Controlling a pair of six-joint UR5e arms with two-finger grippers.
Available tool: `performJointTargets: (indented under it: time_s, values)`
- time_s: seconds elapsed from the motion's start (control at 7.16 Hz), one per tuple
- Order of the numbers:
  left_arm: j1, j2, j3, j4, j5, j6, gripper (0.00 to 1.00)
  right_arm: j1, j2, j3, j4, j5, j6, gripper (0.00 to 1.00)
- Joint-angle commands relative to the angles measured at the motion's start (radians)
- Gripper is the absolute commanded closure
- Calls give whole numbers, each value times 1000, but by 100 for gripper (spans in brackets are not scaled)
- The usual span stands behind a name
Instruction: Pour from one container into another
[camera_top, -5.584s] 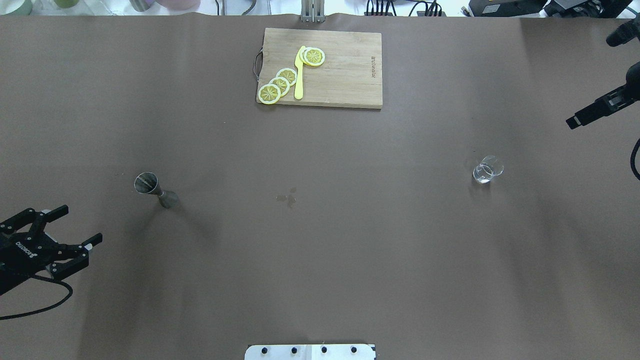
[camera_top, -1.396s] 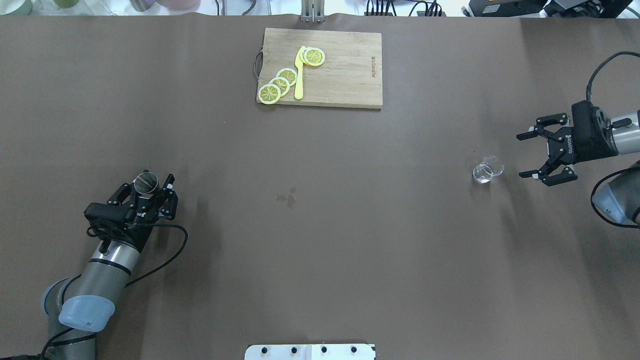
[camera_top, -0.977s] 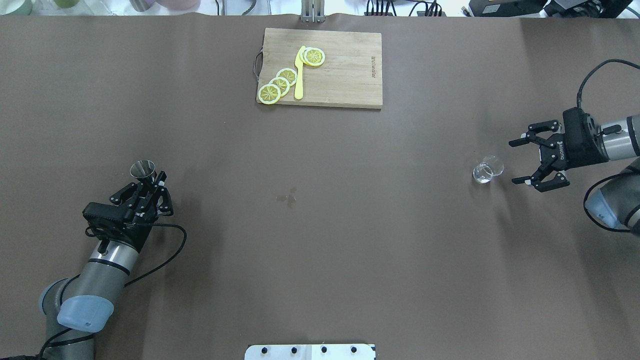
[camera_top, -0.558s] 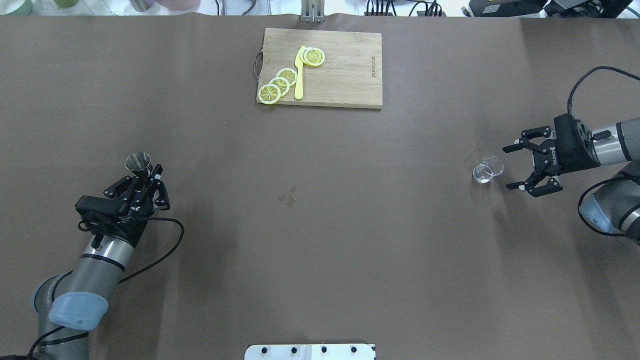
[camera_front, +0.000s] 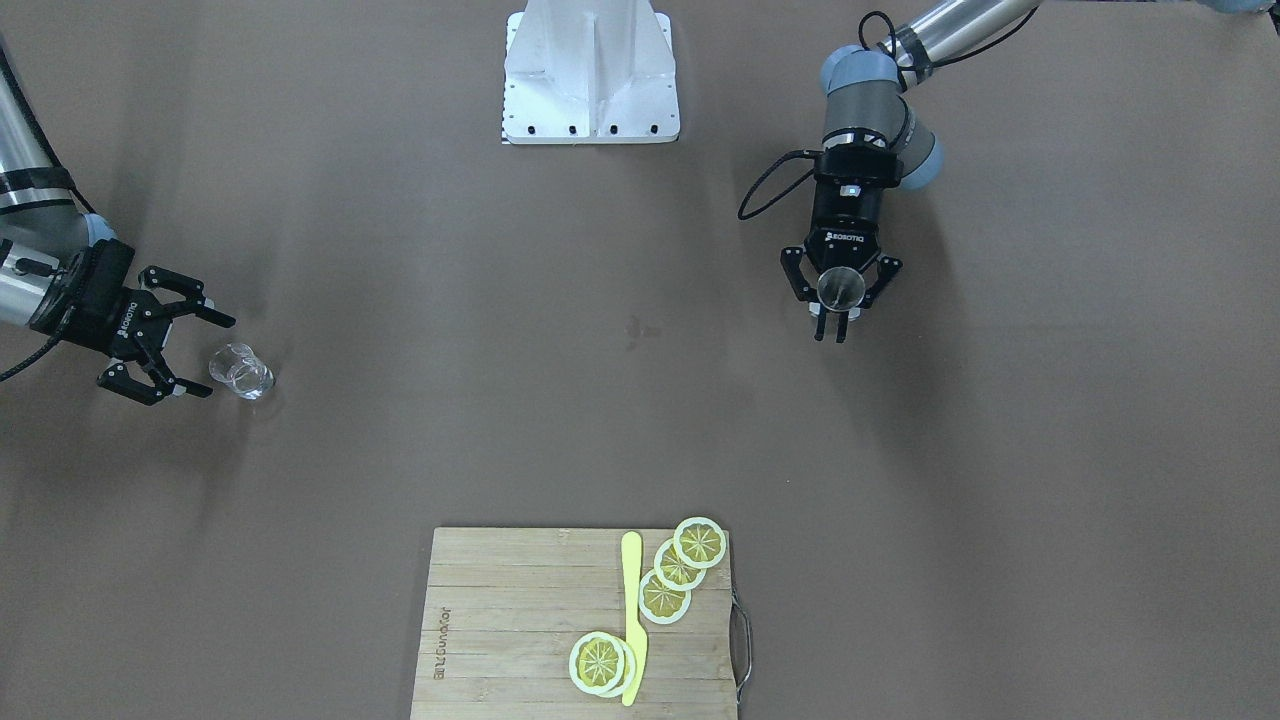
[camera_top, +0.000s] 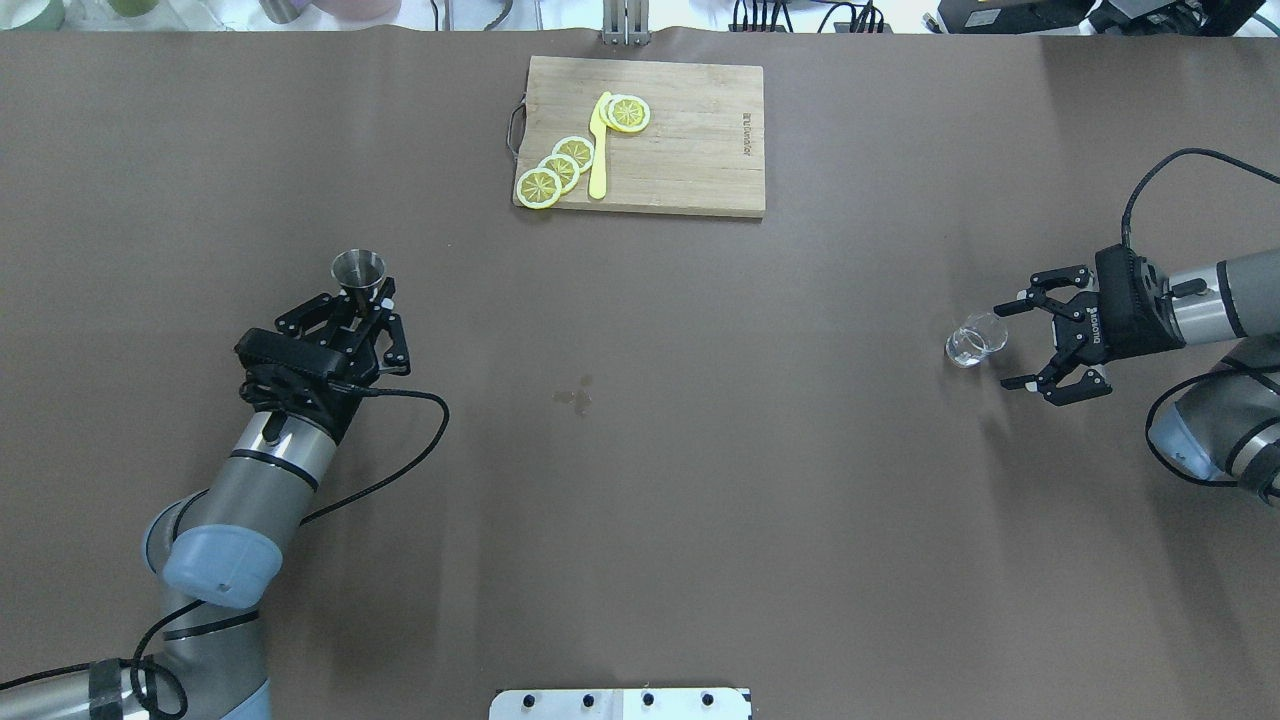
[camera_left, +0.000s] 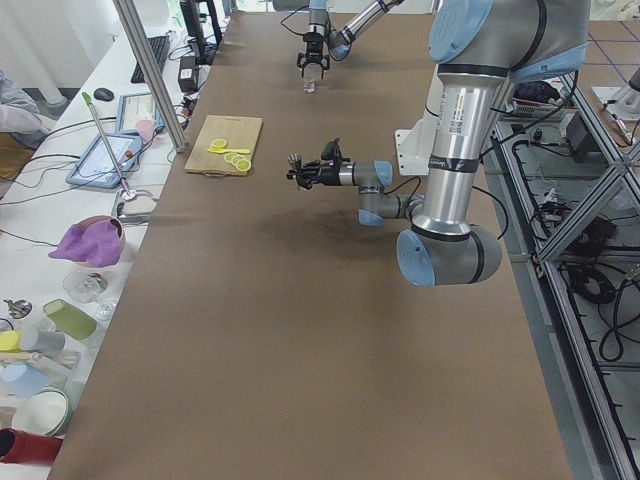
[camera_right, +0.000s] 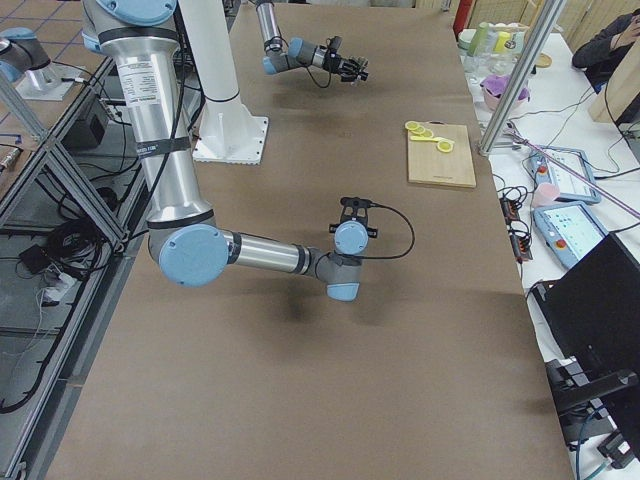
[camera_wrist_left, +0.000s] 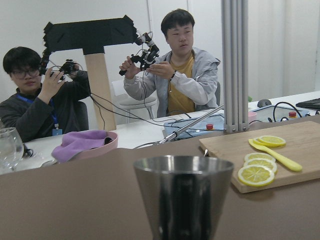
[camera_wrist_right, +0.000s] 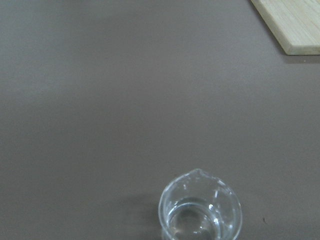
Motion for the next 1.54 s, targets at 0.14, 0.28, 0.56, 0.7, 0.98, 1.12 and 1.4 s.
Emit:
performJointTargets:
  time_s: [0.14,0.28,0.56,0.7,0.98,1.12,1.4]
  values:
    - [-62,-138,57,63,-102,46,100,-20,2,-20,25,-40,0,3]
    - [-82,-147,57,63,-111,114,100,-20,23,-40,32,-41,0,3]
    - [-132,-162,57,53,-218,140,100,-20,47,-71,47,-52,0,3]
    - [-198,-200,57,92,-360,149,100,-20,51,-74,47,-53,0,4]
    - [-197,-250,63,164,-372,149,100,-20,55,-86,48,-57,0,5]
    - [-196,-247,52,169,-380,149,100,-20,61,-88,50,-61,0,5]
    - [-177,-253,9,166,-384,149,100,-20,75,-97,50,-67,2,5]
